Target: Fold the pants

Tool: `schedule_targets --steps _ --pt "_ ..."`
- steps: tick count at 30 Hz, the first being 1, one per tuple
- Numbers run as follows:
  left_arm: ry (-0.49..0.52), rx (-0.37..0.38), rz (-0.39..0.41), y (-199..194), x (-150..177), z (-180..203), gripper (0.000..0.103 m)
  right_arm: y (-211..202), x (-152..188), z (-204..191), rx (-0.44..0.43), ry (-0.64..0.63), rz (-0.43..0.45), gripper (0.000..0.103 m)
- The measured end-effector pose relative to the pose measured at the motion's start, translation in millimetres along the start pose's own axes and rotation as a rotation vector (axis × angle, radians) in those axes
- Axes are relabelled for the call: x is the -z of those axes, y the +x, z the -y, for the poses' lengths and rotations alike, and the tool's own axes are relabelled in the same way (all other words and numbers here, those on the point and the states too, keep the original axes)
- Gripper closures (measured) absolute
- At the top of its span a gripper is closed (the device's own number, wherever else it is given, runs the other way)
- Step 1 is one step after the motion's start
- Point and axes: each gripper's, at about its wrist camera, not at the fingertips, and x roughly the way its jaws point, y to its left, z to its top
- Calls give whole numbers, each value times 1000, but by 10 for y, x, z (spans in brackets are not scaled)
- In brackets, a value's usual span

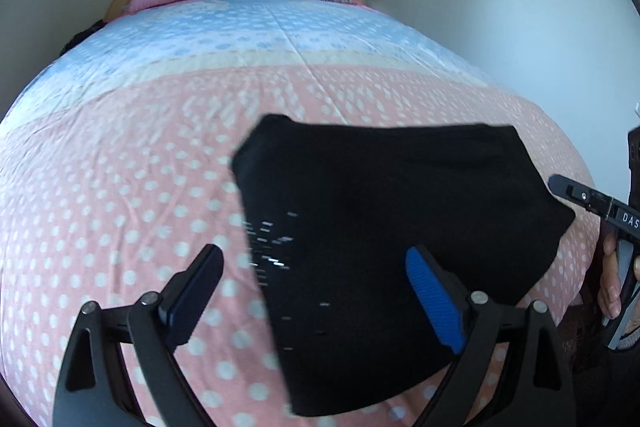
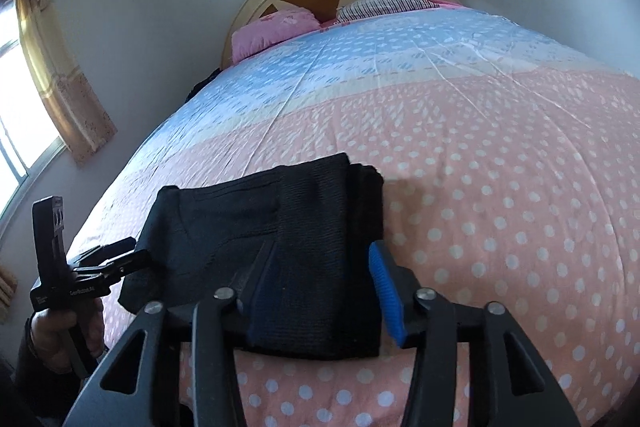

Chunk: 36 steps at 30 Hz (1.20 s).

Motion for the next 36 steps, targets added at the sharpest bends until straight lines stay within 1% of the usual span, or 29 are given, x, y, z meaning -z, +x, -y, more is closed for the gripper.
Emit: schedule_targets --steps 1,4,7,13,15,16,17,18,19,25,27,28,29,31,33,34,36 --pt "-19 1 5 -11 -10 -58 8 42 -20 51 1 28 -12 39" --pt "-79 32 -17 56 -36 -200 8 172 -72 117 2 56 -41 38" --pt "-127 86 -42 150 -27 -266 8 299 -94 182 -8 83 -74 38" --pt "-102 96 -39 209 -76 -236 8 408 -131 263 -43 120 -77 38" --pt "-88 89 -43 245 -102 -212 8 436 -132 263 -61 129 -81 39" --pt "-78 84 -46 276 -129 -187 8 447 -129 254 -67 126 -82 41" --pt "-69 81 -50 301 -144 -164 8 460 -125 237 -76 118 -85 48" --pt "-55 75 -54 316 -152 -131 8 477 -120 222 -88 114 -89 52" --pt "-48 72 -56 330 -151 -114 8 485 -122 214 -86 114 -86 53" --pt "-14 87 -60 319 -135 -64 20 532 -99 293 -115 151 -89 58" --pt "-3 96 -60 331 -140 -41 28 514 -101 255 -107 132 -83 60" --pt "1 96 -60 325 -138 -26 30 497 -100 220 -104 119 -77 63" --pt "8 97 -60 322 -140 -12 34 482 -99 185 -99 103 -70 66" --pt "11 98 -61 311 -141 1 39 456 -93 103 -72 54 -57 68" --pt "11 98 -57 309 -150 7 48 432 -95 41 -52 26 -51 71" --pt "16 98 -56 298 -149 12 50 415 -102 14 -46 16 -47 73" --pt "23 97 -49 268 -150 22 61 376 -118 -28 -40 8 -43 75"
